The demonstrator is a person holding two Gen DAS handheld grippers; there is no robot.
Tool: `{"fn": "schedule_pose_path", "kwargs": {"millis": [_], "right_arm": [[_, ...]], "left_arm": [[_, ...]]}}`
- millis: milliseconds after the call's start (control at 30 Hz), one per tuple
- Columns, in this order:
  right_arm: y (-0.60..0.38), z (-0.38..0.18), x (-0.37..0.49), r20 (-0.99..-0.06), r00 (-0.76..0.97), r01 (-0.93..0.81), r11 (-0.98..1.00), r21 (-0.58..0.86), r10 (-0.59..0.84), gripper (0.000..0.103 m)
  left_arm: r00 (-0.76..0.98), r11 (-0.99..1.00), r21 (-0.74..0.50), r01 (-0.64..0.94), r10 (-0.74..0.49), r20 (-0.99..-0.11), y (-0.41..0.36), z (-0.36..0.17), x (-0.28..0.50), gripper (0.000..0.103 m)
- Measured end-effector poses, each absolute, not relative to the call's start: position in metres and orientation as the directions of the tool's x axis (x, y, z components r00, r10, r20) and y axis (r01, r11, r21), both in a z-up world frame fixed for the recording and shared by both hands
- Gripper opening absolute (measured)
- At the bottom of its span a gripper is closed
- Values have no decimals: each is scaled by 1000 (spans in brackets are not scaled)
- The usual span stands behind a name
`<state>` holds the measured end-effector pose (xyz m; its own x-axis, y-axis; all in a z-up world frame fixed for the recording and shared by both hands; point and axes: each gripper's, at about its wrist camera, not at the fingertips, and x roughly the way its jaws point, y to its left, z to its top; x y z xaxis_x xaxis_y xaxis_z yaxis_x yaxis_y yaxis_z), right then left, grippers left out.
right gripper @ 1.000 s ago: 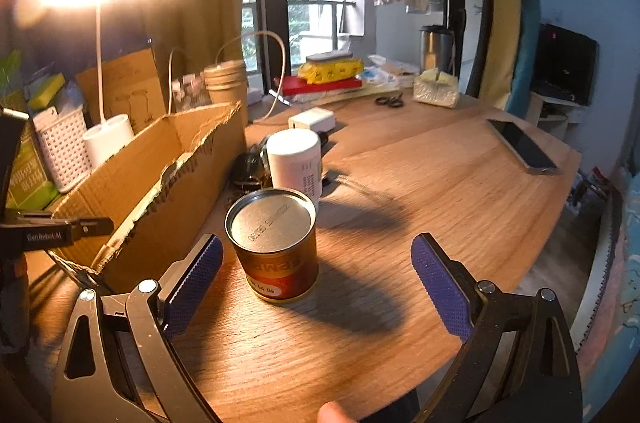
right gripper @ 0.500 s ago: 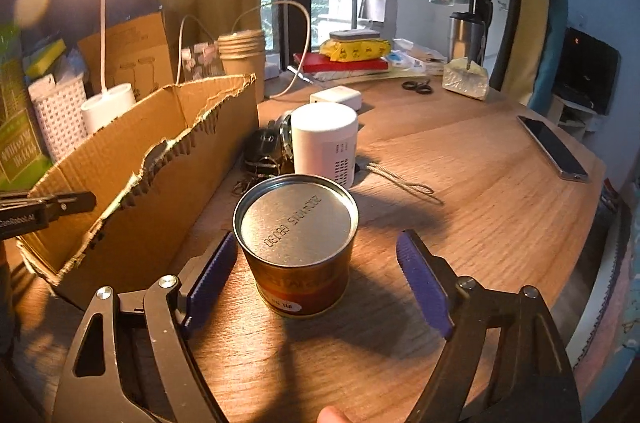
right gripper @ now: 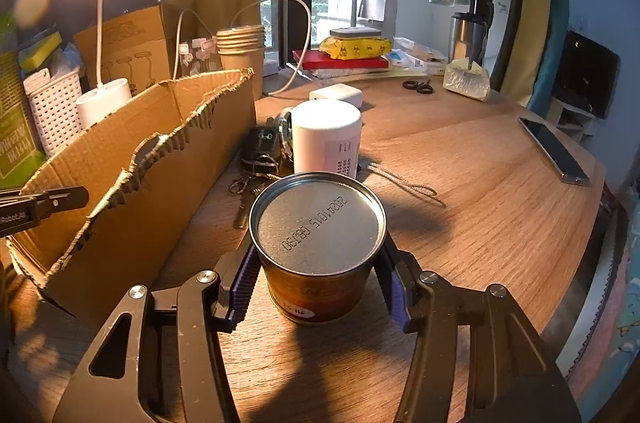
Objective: Organize rigid objects
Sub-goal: 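Carry the tin can into the box and open the right gripper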
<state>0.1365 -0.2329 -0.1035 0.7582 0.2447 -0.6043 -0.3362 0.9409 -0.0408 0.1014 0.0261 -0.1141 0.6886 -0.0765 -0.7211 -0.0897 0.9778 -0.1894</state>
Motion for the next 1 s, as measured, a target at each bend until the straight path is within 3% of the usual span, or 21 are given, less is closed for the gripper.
{"fn": "schedule_pose_path", "kwargs": {"millis": [700, 1000], "right_arm": [[-202, -28, 98, -461, 770, -494, 870, 7, 441, 57], [-171, -24, 86, -460, 720, -583, 812, 3, 519, 57]], "left_arm": [[688, 976, -194, -95, -76, -722, 28, -115, 102, 8], [688, 977, -193, -96, -75, -722, 28, -115, 102, 8]]}}
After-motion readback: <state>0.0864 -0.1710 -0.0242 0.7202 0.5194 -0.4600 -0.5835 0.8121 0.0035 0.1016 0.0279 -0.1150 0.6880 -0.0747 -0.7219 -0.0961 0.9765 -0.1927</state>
